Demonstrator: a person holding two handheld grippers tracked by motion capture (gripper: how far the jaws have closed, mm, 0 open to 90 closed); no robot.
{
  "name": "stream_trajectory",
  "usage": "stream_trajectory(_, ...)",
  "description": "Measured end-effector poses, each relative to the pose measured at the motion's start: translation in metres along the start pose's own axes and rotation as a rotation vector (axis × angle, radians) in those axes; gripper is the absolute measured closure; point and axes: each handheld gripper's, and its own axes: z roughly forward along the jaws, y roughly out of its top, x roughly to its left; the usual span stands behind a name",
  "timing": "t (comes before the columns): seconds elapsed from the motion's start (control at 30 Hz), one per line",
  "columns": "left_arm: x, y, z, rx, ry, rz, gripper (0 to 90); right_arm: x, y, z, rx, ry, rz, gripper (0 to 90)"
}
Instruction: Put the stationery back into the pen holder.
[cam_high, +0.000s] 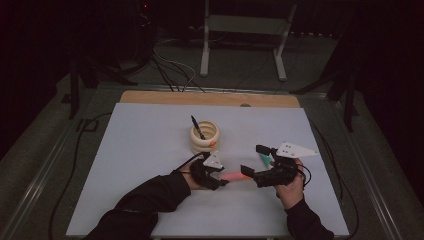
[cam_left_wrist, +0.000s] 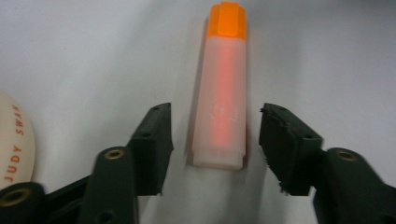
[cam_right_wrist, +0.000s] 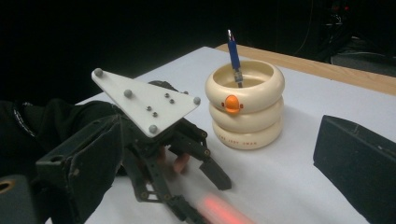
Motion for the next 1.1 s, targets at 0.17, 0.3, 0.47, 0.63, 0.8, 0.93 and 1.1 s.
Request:
stream_trajectory(0.17,0.000,0.002,0.003,0.017,0.002,0.008,53.0,0.000,0.000,0.000,0.003,-0.004,0.004,1.7)
stream_trajectory(0.3,0.000,0.005,0.005,0.024,0.005,0.012,56.6,-0.001,0.000,0.000,0.003,-0.004,0.006,1.7)
stream_trajectory(0.47,-0.002,0.008,0.006,0.037,0.009,0.031,60.1,-0.001,0.000,0.000,0.003,-0.004,0.005,1.7)
stream_trajectory(0.63,-0.003,0.011,0.007,0.061,0.015,0.041,63.1,-0.001,-0.001,0.001,0.003,-0.004,0.006,1.7)
stream_trajectory(0.8,-0.004,0.014,0.007,0.084,0.018,0.062,65.4,-0.001,-0.001,0.001,0.004,-0.003,0.007,1.7)
stream_trajectory(0.93,-0.005,0.016,0.007,0.096,0.024,0.068,65.9,-0.001,-0.001,0.001,0.004,-0.003,0.008,1.7)
stream_trajectory(1.1,-0.006,0.016,0.003,0.063,0.032,0.048,66.1,-0.001,0.000,0.000,0.001,-0.003,0.009,1.7)
